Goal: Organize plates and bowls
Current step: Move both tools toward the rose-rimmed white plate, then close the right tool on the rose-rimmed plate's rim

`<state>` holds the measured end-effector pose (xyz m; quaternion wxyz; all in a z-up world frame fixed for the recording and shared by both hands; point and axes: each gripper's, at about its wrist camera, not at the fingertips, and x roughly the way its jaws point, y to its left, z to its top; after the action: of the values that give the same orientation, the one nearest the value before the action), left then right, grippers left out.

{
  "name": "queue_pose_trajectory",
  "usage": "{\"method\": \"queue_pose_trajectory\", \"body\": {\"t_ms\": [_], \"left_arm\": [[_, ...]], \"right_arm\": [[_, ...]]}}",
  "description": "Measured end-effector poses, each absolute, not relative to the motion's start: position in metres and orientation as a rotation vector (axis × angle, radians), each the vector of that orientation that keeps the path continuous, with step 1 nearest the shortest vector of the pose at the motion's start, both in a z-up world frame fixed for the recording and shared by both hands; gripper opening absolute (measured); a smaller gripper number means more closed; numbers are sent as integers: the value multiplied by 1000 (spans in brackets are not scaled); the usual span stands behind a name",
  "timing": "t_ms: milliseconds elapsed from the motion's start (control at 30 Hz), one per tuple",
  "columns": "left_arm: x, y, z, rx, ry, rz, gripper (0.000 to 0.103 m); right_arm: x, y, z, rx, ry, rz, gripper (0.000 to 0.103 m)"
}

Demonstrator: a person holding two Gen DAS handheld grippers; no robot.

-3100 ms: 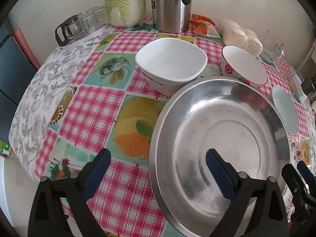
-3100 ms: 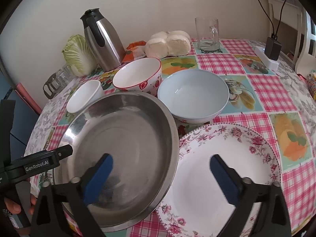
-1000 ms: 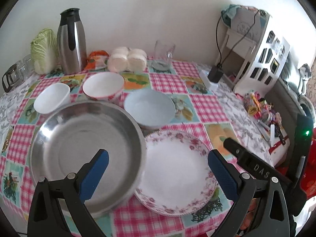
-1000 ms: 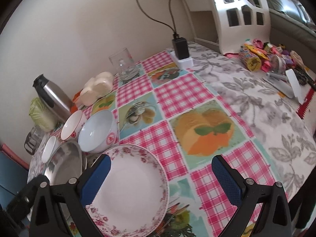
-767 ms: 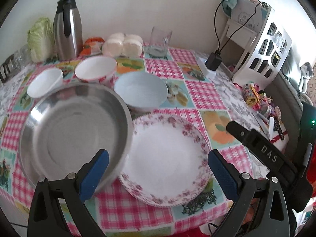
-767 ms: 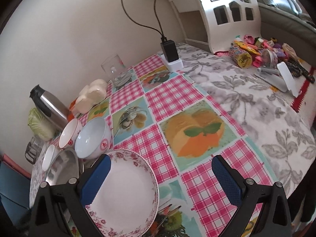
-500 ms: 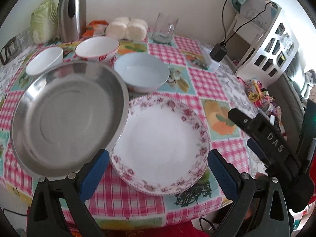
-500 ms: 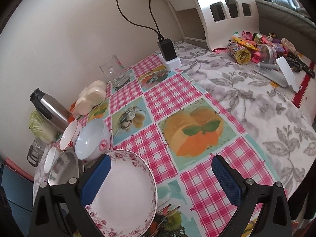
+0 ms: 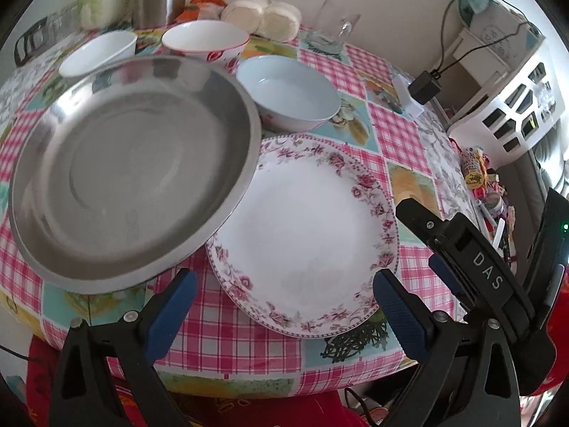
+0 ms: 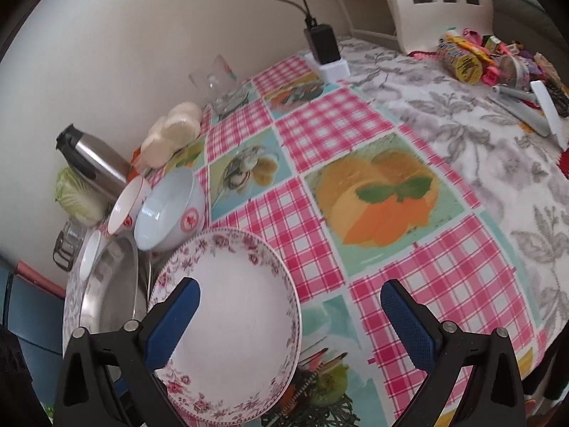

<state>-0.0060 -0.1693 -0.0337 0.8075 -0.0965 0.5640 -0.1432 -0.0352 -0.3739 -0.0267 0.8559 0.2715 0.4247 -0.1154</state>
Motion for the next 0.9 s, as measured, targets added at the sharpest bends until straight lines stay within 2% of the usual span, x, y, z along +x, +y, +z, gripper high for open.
{"method": "queue_pose_trajectory", "body": {"t_ms": [233,600,800,900], "left_arm": [[-2,-163,-49,-243,1252,-261,97],[4,-145,-74,-350,1315,-191,79],[7,-135,-77,-393,1305,-162,72],[7,-132,-77,-402,1293,-148,71]], "right_arm": [[-30,-368,-38,561,945,-223,95],[-23,-360,-45,536,977,-186,82],[-21,-356,-51,536,995,-173,60],[-20,-356,-54,532,1001,-173,41]]}}
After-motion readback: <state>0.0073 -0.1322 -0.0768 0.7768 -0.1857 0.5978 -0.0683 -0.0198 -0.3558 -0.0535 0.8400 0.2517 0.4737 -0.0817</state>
